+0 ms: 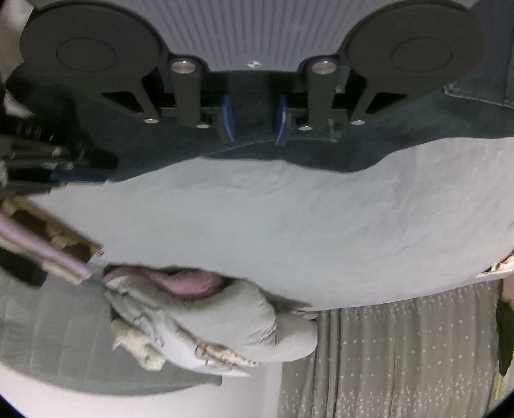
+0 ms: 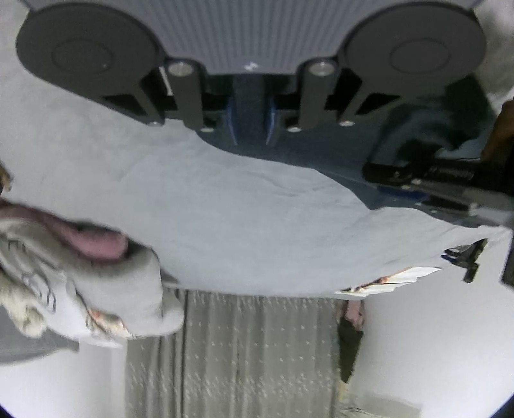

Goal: Fold clothes

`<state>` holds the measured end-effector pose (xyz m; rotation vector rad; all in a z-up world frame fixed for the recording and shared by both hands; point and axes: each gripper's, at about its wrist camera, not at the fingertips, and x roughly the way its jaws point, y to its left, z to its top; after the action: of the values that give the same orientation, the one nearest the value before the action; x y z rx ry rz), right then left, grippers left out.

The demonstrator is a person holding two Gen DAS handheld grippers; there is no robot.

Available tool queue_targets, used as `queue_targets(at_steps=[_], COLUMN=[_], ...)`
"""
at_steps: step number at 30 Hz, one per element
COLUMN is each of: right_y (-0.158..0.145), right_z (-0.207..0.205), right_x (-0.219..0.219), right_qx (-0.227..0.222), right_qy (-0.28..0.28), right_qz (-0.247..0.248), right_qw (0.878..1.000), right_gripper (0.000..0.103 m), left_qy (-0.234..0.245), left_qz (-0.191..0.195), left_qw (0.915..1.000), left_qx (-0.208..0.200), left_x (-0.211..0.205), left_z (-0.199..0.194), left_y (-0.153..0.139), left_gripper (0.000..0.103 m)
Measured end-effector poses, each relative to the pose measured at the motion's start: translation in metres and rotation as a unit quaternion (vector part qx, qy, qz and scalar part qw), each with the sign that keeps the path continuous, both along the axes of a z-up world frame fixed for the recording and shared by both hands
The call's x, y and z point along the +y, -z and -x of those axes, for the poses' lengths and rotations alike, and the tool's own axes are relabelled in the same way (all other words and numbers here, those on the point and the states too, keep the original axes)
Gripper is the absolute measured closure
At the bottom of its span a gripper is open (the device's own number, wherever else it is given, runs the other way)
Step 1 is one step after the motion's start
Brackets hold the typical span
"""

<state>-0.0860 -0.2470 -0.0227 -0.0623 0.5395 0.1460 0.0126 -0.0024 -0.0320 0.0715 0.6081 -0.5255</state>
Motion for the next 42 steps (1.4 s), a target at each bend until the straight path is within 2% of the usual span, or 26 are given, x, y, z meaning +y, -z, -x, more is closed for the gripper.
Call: queue_targets(at_steps=[3,8,12,14,16,21,23,27,30,33,36,38,41,42], right_y=[0.009,0.025,0.026,0.022,0.017,0.008,0.008,0.008,0.015,0.023,0.031,0.035,0.036,0.034], right_z=[-0.016,-0.038,-0.037,-0.031,-0.023,0.003,0.015,0.039,0.051,0.053,0.046,0.041,0.038,0.038], right_x=[-0.006,-0.009,-0.002,0.000,0.000,0.005,0.010,0.018,0.024,0.021,0.012,0.005,0.000,-0.001], right_qx=[0.007,0.014,-0.003,-0.020,-0.031,-0.039,-0.048,-0.075,-0.078,-0.065,-0.037,-0.022,-0.008,-0.007], right_qy=[0.007,0.014,0.015,0.020,0.031,0.024,0.016,0.003,-0.001,0.004,0.012,0.024,0.033,0.036], right_qz=[0.000,0.000,0.027,0.040,0.053,0.063,0.071,0.085,0.097,0.079,0.049,0.024,0.002,0.001], right_qw=[1.000,1.000,1.000,0.999,0.998,0.997,0.996,0.994,0.992,0.995,0.998,0.999,0.999,0.999], right_gripper=[0.087,0.089,0.089,0.078,0.071,0.067,0.059,0.056,0.051,0.048,0.038,0.027,0.021,0.020], left_qy=[0.002,-0.002,-0.002,-0.005,-0.009,-0.002,-0.001,0.000,0.000,0.001,0.003,0.004,0.005,0.006], left_qz=[0.005,0.040,0.029,0.022,0.016,0.016,0.023,0.027,0.036,0.047,0.056,0.055,0.052,0.051], left_qw=[1.0000,0.9991,0.9996,0.9997,0.9998,0.9998,0.9996,0.9993,0.9991,0.9986,0.9984,0.9985,0.9986,0.9987], left_qx=[-0.005,0.012,0.002,0.000,-0.001,-0.009,-0.014,-0.026,-0.022,-0.022,-0.009,-0.008,-0.006,-0.005], left_x=[0.000,0.007,0.004,0.003,0.004,0.009,0.014,0.022,0.029,0.034,0.038,0.038,0.038,0.037], left_z=[-0.007,-0.019,-0.014,-0.010,-0.003,0.019,0.033,0.056,0.065,0.067,0.062,0.061,0.061,0.060], left_y=[0.008,0.018,0.016,0.011,0.004,-0.004,-0.004,0.006,0.018,0.024,0.026,0.025,0.023,0.022], left_gripper=[0.077,0.077,0.077,0.077,0.076,0.074,0.070,0.067,0.066,0.066,0.066,0.065,0.064,0.060])
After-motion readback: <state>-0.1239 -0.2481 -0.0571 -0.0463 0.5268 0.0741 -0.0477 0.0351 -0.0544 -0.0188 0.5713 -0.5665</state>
